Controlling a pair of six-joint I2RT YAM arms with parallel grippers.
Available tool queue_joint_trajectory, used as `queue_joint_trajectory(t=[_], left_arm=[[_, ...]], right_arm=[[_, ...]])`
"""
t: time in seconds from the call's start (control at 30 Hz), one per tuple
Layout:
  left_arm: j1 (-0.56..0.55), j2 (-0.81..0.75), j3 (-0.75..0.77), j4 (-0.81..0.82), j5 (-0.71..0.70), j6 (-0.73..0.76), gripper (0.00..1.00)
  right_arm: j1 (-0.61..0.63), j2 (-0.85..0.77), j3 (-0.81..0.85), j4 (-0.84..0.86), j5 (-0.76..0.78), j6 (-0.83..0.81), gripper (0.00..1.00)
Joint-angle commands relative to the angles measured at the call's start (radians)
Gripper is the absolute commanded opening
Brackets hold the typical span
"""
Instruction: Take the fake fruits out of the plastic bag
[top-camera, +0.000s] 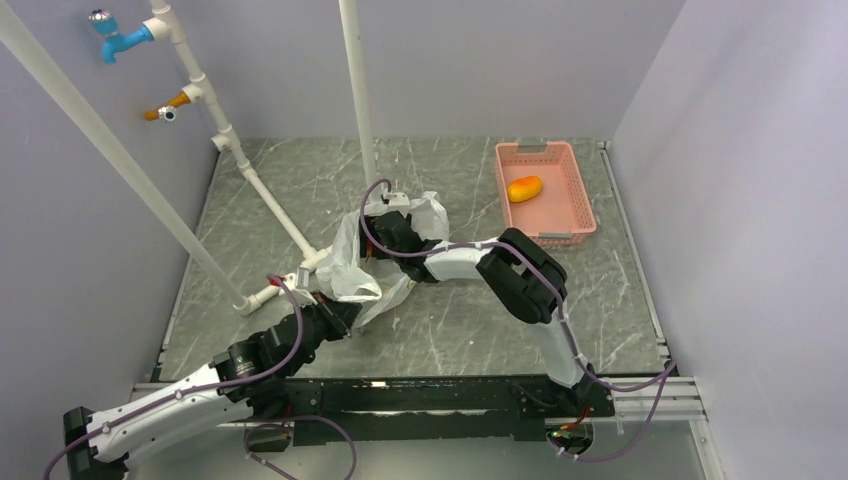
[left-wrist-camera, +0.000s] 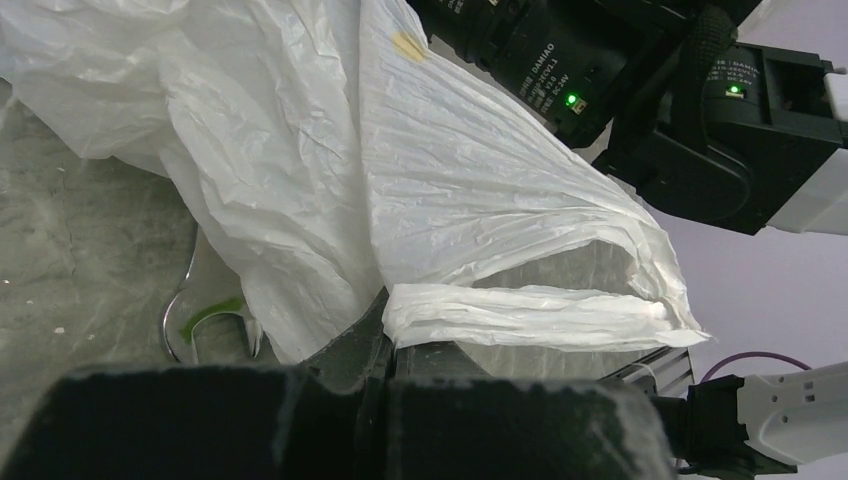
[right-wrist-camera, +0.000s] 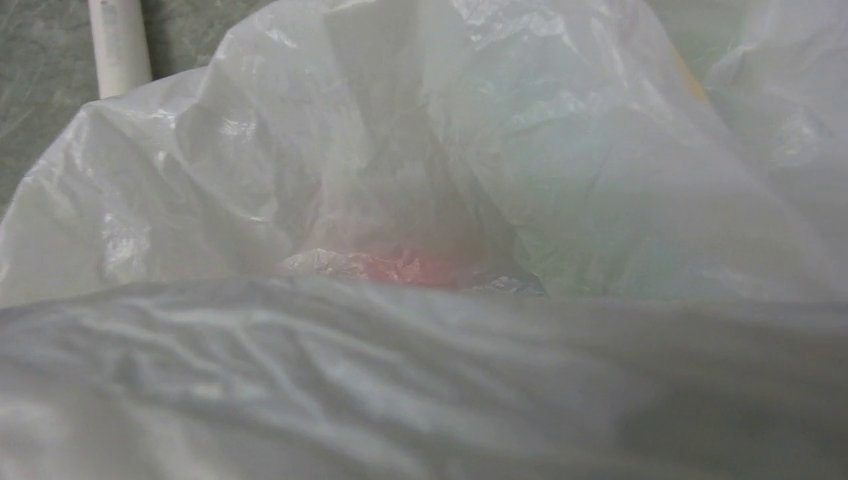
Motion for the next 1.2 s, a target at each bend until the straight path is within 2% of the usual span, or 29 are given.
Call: queue_joint_trajectory(t=[0.0,0.07,0.17,0.3,0.43,0.5,0.7,0.83,0.93,1.07,1.17], left_arm=[[-0.004,-0.014,0.035,-0.019,-0.001,-0.007,0.00],[-0.005,-0.021,0.037,-0.025,-0.004,-0.007,0.00],[-0.005,-0.029,0.040,-0.036,-0.009,-0.006,0.00],[-0.004,-0.036,0.054,-0.061,-0.014,-0.005,0.00],[-0.004,-0.051,0.055,-0.063,-0.031,0.000,0.00],[-0.004,-0.058,0.059,-0.063,-0.035,0.004,0.00],[-0.004,-0.059,0.068,-0.063,-0.045,0.014,0.00],[-0.004,-0.056,0.064,-0.051,-0.044,0.010,0.00],[-0.004,-0.053,0.062,-0.050,-0.038,0.008,0.00],[-0.004,-0.055,0.061,-0.060,-0.039,0.000,0.00],[-0.004,-0.055,0.062,-0.049,-0.045,0.013,0.00]], right_arm=[[-0.013,0.028,0.057,-0.002,0.051,0.006,0.80],[-0.013,0.032,0.050,0.001,0.040,-0.007,0.71],[-0.013,-0.011,0.006,0.019,0.015,-0.034,0.46],[-0.013,-0.127,-0.090,0.069,-0.085,-0.095,0.42],[-0.027,-0.231,-0.143,0.038,-0.320,-0.149,0.25],[-0.032,-0.285,-0.186,0.034,-0.429,-0.158,0.20],[-0.034,-0.405,-0.349,0.087,-0.623,-0.173,0.00],[-0.032,-0.461,-0.418,0.089,-0.706,-0.182,0.00],[-0.035,-0.617,-0.488,0.071,-0.623,-0.222,0.00],[-0.040,-0.855,-0.525,0.021,-0.384,-0.297,0.00],[-0.055,-0.975,-0.513,-0.014,-0.249,-0.342,0.00]])
